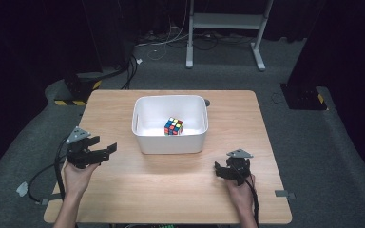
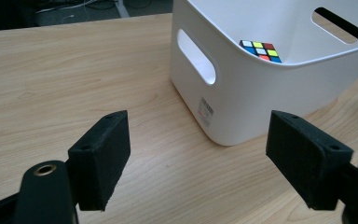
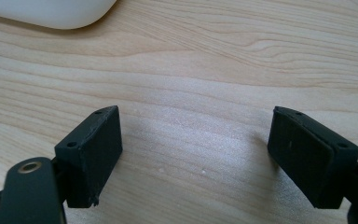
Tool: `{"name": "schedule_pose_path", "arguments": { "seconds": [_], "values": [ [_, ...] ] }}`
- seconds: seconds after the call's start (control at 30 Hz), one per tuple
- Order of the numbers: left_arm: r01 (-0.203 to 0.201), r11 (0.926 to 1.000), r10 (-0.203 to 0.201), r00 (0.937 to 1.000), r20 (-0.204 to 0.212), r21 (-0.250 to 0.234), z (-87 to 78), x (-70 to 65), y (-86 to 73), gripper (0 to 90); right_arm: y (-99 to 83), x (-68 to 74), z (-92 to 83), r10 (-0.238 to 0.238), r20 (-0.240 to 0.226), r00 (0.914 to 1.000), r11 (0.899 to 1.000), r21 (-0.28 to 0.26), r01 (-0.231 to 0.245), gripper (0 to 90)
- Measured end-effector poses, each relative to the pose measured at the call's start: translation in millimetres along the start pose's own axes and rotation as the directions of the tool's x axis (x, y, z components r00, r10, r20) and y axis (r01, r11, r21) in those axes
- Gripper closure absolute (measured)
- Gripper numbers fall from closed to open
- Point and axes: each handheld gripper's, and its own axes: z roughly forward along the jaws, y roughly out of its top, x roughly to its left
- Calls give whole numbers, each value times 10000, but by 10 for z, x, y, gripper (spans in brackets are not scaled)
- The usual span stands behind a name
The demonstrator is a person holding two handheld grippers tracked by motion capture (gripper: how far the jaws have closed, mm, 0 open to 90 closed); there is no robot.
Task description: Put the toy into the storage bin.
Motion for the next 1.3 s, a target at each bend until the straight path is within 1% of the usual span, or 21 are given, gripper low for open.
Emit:
{"name": "schedule_pose_path", "arguments": {
  "seconds": [0.5,0.77,0.9,1.2,1.23,1.3],
  "values": [
    [37,10000,-36,9999,-104,47,18,9,-110,218,0,0,0,-3,2,10000,10000,-3,3,175],
    [35,10000,-33,9997,-240,80,14,17,-168,218,0,0,0,-1,2,10000,10000,-1,1,175],
    [123,9999,-122,9997,-226,67,15,28,-200,218,0,0,0,-7,-2,10000,10000,-7,7,175],
    [85,9999,-81,9994,-348,125,11,29,-238,217,0,0,1,-7,-3,10000,10000,-6,7,175],
    [150,9998,-146,9994,-325,111,18,33,-253,218,0,0,0,-2,-1,10000,10000,-1,2,175],
    [157,9998,-153,9993,-329,131,21,35,-261,217,0,1,0,24,3,10000,10000,4,-24,175]
  ]
}}
